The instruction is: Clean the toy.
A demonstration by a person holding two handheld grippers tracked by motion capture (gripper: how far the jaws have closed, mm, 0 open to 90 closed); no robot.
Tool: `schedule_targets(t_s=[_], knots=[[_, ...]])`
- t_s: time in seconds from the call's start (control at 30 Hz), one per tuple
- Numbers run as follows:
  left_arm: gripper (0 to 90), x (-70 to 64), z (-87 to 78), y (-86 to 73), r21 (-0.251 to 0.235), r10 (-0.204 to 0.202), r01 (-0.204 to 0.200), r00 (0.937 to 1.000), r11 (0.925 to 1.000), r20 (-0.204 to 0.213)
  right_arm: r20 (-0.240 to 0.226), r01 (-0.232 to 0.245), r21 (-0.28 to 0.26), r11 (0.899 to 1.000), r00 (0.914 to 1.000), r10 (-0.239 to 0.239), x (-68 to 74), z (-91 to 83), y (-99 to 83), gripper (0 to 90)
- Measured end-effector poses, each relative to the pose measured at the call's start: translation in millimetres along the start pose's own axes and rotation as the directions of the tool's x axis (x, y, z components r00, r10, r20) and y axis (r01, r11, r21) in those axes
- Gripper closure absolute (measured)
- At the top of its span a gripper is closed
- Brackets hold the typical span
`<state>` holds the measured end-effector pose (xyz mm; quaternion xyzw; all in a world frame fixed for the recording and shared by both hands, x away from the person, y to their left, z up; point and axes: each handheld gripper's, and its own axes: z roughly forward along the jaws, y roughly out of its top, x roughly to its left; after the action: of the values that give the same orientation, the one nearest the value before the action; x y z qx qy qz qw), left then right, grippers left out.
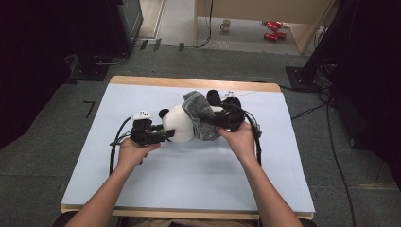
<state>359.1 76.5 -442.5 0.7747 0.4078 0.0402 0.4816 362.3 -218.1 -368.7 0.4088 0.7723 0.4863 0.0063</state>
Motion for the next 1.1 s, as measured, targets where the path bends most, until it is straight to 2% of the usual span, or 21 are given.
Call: schedule_targets(t_s=[0.17, 0.23, 0.4, 0.57, 0.7, 0.9, 1.1], knots=[[47.8, -3.4, 1.0, 0.3, 0.005, 0.008, -0.008, 1.0, 1.0, -0.001, -0.031, 0.018, 0.041, 0.999, 0.9994, -0.017, 6.9, 26.9, -9.4, 76.6], [47.3, -4.9, 1.6, 0.3, 0.007, 0.014, -0.014, 0.9999, 0.9999, -0.004, -0.027, 0.027, 0.056, 0.998, 0.9993, -0.025, 8.6, 34.8, -12.4, 76.5], [45.3, -3.9, 2.7, 0.0, 0.009, 0.006, -0.006, 1.0, 0.9999, -0.001, -0.001, 0.03, 0.072, 0.997, 0.9996, -0.03, 4.7, 40.3, -16.1, 75.9], [44.2, -0.3, 3.5, 0.1, 0.005, -0.006, 0.006, 1.0, 1.0, 0.001, 0.045, 0.03, 0.078, 0.997, 0.9984, -0.034, -5.3, 31.5, -15.4, 75.8], [43.9, 2.4, 4.4, -0.2, -0.004, -0.005, 0.005, 1.0, 1.0, 0.0, 0.061, -0.002, 0.072, 0.997, 0.9981, -0.002, -17.2, 20.7, -15.0, 76.0], [43.8, 4.4, 5.6, 0.1, -0.009, -0.01, 0.01, 0.9999, 0.9999, -0.006, 0.078, -0.041, 0.036, 0.999, 0.9962, 0.038, -33.2, 0.8, -14.8, 76.1], [44.7, 7.0, 6.6, 0.6, -0.009, -0.017, 0.017, 0.9999, 0.9998, -0.004, 0.118, -0.08, 0.004, 0.997, 0.9899, 0.079, -46.7, -21.7, -13.4, 76.6]])
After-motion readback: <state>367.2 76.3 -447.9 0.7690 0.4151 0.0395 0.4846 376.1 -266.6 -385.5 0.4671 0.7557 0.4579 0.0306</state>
